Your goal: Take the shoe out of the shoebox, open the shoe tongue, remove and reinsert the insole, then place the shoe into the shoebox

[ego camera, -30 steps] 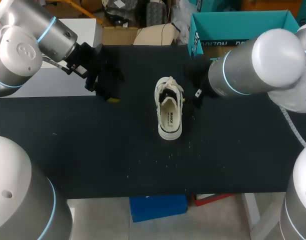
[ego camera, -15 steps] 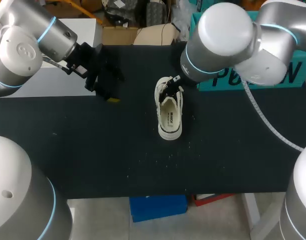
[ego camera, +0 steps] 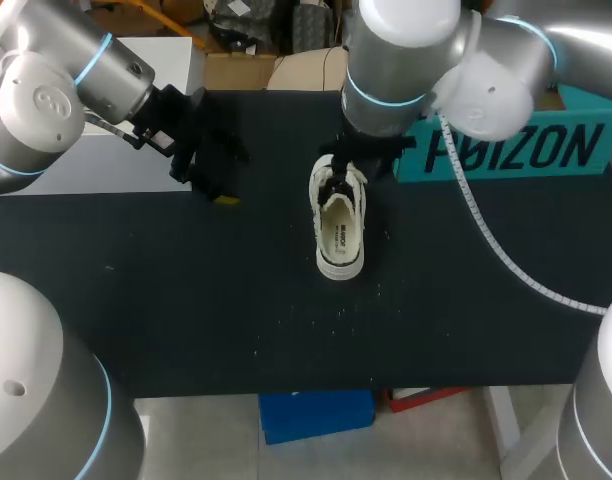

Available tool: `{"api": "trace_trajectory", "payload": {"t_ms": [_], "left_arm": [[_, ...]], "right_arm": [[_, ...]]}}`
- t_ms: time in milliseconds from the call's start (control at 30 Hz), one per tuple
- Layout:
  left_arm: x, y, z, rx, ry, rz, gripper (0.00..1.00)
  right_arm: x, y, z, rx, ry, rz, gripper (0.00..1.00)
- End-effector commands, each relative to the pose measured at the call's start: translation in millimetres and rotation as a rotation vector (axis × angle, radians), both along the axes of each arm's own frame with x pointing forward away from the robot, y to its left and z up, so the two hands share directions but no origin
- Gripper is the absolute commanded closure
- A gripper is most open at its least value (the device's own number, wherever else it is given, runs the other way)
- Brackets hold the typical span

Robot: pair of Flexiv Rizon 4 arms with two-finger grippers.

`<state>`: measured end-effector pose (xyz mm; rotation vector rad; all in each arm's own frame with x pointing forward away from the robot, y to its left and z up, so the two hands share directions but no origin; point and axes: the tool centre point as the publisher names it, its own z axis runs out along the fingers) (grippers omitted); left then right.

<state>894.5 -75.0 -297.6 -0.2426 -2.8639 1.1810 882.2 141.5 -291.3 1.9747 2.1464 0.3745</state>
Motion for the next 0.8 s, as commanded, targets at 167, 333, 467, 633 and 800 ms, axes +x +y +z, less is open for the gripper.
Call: {"api": "trace_trajectory", "payload": {"t_ms": [167, 333, 467, 633, 800], "left_arm": [[-1.1, -0.1, -1.2, -0.001, -0.005, 0.003, 0.00], [-1.1, -0.1, -1.2, -0.001, -0.005, 0.003, 0.00], [-1.1, -0.1, -1.2, -0.001, -0.005, 0.003, 0.00], [-1.1, -0.1, -1.2, -0.001, -0.005, 0.003, 0.00], [-1.1, -0.1, -1.2, -0.001, -0.005, 0.003, 0.00]], "right_arm": [[14.3, 1.3, -26.6, 0.019, 0.056, -0.007, 0.42], [16.9, -3.5, -38.1, 0.018, 0.071, 0.003, 0.47], [20.0, -8.5, -47.5, 0.024, 0.081, 0.000, 0.51], [24.7, -14.8, -59.1, 0.032, 0.092, 0.006, 0.51], [28.7, -18.8, -70.0, 0.041, 0.116, 0.017, 0.52]]}}
